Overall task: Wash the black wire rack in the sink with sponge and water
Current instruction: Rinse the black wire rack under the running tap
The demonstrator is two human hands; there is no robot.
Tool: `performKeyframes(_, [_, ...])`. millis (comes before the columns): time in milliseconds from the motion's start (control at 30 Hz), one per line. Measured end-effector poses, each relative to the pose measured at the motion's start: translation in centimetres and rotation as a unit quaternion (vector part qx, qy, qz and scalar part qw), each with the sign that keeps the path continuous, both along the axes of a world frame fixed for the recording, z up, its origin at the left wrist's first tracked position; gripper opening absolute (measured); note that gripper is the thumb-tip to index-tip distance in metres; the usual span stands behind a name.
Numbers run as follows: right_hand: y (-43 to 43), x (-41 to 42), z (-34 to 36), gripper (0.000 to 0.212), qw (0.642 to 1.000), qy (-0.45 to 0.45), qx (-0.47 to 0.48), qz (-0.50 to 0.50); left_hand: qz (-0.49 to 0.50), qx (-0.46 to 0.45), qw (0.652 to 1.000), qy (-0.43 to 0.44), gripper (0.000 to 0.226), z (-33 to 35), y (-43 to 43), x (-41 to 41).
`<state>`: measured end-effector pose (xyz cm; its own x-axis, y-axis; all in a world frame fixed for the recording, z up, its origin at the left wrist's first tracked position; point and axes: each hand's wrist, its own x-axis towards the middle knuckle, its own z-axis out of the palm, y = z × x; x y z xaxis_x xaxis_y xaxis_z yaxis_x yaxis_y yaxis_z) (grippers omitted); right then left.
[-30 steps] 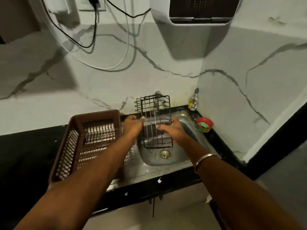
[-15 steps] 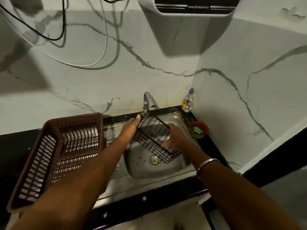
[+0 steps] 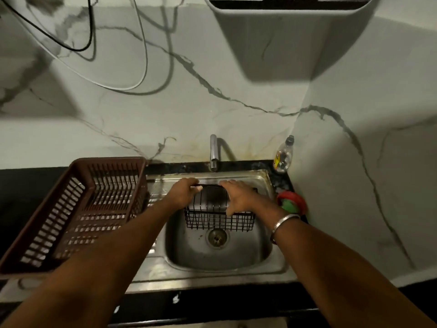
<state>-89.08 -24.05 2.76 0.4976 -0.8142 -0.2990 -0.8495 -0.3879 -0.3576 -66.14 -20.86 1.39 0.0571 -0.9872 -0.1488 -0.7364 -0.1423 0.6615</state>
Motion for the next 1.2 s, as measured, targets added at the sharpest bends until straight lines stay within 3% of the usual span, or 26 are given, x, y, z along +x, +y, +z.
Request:
performKeyframes(67, [-0.9,0.7,-0.1,0.116,1.000,0.010,0.001,0.028,0.002,0.027,1.000,-0.007,0.018,-0.4,-0.7,0.0])
performKeyframes(233, [-2.9,2.4,-1.5,0.112,0.997,0.022,0.010,0.076,0.021,0.094,0.995,0.013,0.016,-1.1,-2.3,1.1])
performKeyframes(333, [-4.5,2.7,-1.3,0.109,0.994,-0.001,0.087,0.071,0.032,0.102,0.994,0.035,0.020,-1.6,-3.3,2.1])
performKeyframes(433, [-6.7,3.7,-0.8,0.084,0.975,-0.107,0.193,-0.030,0.041,0.112,0.992,0.050,0.021,-2.9,-4.0,3.2])
performKeyframes(533, [-9.2,5.4,-1.1,0.051,0.970,-0.135,0.089,-0.183,0.054,0.116,0.990,0.062,0.020,-3.7,-4.6,3.3])
performKeyframes(733, [-12.0,9.2,-3.9,0.054,0.929,-0.176,0.154,-0.288,0.051,0.125,0.987,0.083,0.020,-4.0,-6.0,2.5])
performKeyframes(800, [-12.2,10.2,-4.6,0.061,0.929,-0.189,0.166,-0.272,0.042,0.134,0.986,0.088,0.019,-4.2,-6.4,2.5])
performKeyframes(900, [-12.3,10.6,-5.6,0.071,0.962,-0.150,0.148,-0.174,0.037,0.144,0.985,0.084,0.017,-4.5,-6.8,2.5])
performKeyframes(1033, [-12.9,9.6,-6.0,0.068,0.976,-0.109,0.156,-0.105,0.028,0.143,0.987,0.074,0.017,-4.7,-7.5,2.5])
performKeyframes(1200, [-13.3,6.9,-5.9,0.031,0.908,-0.286,0.191,-0.240,0.021,0.140,0.987,0.078,0.018,-4.3,-8.2,1.8])
